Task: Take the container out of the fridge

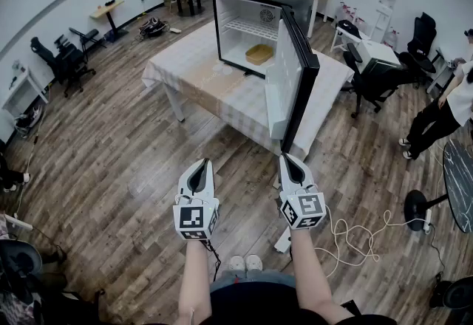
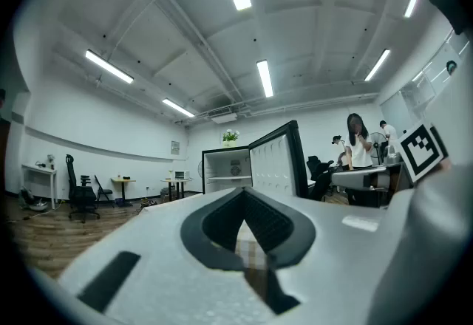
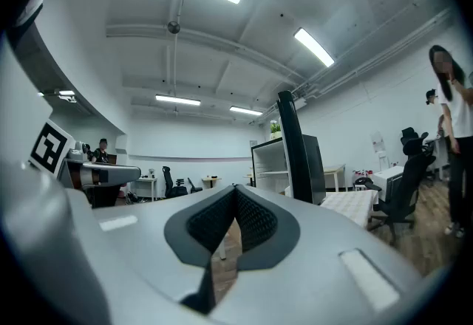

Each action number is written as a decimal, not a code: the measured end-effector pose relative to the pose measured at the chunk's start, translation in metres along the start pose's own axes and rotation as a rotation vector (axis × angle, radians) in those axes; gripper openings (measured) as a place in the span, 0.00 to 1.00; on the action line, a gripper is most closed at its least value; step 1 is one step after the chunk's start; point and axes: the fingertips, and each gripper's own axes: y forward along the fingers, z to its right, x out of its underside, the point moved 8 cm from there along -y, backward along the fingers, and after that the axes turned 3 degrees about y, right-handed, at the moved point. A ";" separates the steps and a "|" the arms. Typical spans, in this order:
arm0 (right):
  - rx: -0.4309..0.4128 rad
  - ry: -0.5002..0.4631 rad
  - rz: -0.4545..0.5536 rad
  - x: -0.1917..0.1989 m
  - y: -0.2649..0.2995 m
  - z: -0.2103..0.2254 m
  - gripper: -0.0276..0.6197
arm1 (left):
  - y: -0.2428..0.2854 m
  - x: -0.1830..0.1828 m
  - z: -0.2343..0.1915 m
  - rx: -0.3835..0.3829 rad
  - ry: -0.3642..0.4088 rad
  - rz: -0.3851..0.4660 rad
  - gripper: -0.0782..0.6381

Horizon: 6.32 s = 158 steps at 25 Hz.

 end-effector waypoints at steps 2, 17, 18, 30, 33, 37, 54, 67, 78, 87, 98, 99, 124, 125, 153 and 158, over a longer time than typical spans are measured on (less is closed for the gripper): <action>-0.003 -0.003 -0.001 0.000 0.003 -0.001 0.05 | 0.001 0.000 -0.002 0.000 0.000 0.001 0.12; -0.040 -0.019 0.005 -0.002 0.009 -0.008 0.06 | 0.003 0.001 -0.005 0.000 -0.003 0.000 0.12; -0.040 -0.020 0.004 -0.002 0.010 -0.009 0.06 | 0.003 0.001 -0.006 0.000 -0.004 0.000 0.12; -0.037 -0.007 0.010 0.000 0.020 -0.014 0.08 | 0.010 0.005 -0.016 0.009 -0.008 -0.004 0.12; -0.038 -0.013 0.008 0.001 0.026 -0.018 0.11 | 0.012 0.006 -0.022 0.010 -0.013 -0.004 0.12; -0.033 -0.015 0.011 0.000 0.037 -0.024 0.17 | 0.016 0.006 -0.034 0.012 -0.017 -0.003 0.12; -0.010 -0.013 0.043 0.007 0.085 -0.053 0.43 | 0.024 0.016 -0.092 0.002 -0.029 0.017 0.12; -0.060 -0.041 0.094 0.012 0.181 -0.035 0.45 | 0.101 0.029 -0.136 -0.028 -0.008 0.055 0.12; -0.021 -0.002 0.076 0.035 0.368 0.028 0.45 | 0.276 0.066 -0.205 -0.007 -0.001 -0.009 0.12; 0.063 0.020 0.028 0.039 0.493 0.108 0.45 | 0.446 0.082 -0.233 0.076 -0.038 -0.050 0.12; 0.110 0.012 -0.048 0.052 0.558 0.152 0.45 | 0.548 0.088 -0.243 0.136 -0.037 -0.056 0.12; 0.116 0.010 -0.055 0.053 0.562 0.155 0.45 | 0.555 0.087 -0.243 0.144 -0.036 -0.056 0.12; 0.168 -0.357 -0.545 0.084 0.659 0.200 0.45 | 0.665 0.087 -0.259 0.285 -0.082 -0.049 0.12; 0.162 -0.382 -0.574 0.088 0.664 0.202 0.45 | 0.666 0.088 -0.261 0.283 -0.083 -0.052 0.12; -0.085 -0.753 -1.193 0.159 0.731 0.255 0.28 | 0.680 0.096 -0.280 0.257 -0.094 -0.077 0.12; -0.093 -0.734 -1.195 0.158 0.733 0.257 0.17 | 0.678 0.097 -0.280 0.255 -0.092 -0.080 0.12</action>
